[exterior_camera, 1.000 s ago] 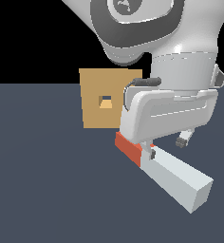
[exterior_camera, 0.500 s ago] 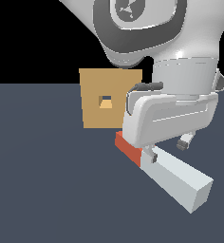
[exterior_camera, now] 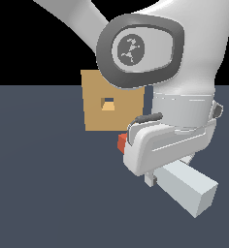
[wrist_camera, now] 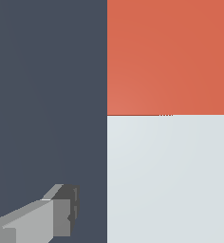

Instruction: Insert the peg into the horizontal hole in a box.

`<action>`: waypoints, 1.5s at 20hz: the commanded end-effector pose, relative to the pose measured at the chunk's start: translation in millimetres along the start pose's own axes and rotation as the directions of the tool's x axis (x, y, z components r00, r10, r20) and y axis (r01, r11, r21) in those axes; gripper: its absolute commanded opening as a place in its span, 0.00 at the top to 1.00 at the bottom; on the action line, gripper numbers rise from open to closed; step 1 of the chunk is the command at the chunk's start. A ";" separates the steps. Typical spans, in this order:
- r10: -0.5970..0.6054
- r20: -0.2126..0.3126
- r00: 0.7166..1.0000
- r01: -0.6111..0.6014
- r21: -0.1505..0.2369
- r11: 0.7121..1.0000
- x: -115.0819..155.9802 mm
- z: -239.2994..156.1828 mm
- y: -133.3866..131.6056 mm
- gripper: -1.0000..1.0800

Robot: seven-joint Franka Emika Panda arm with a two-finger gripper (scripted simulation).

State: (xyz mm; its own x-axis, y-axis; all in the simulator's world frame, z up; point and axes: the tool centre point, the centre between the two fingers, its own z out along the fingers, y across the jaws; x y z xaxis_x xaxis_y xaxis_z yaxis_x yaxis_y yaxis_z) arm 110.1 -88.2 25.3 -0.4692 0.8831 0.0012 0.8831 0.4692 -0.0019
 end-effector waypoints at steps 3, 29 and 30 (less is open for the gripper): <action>0.000 0.001 1.000 0.000 -0.002 1.000 -1.1 2.1 1.6 0.04; 0.053 0.001 0.999 -0.053 -0.001 0.999 15.3 -7.8 -10.9 1.00; 0.061 0.001 0.998 -0.061 -0.001 0.998 17.9 -9.5 -12.8 1.00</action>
State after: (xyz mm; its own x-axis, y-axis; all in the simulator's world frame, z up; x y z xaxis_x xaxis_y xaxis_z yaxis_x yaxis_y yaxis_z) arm 92.3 -80.4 28.8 -0.4246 0.9054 0.0037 0.9053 0.4246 -0.0065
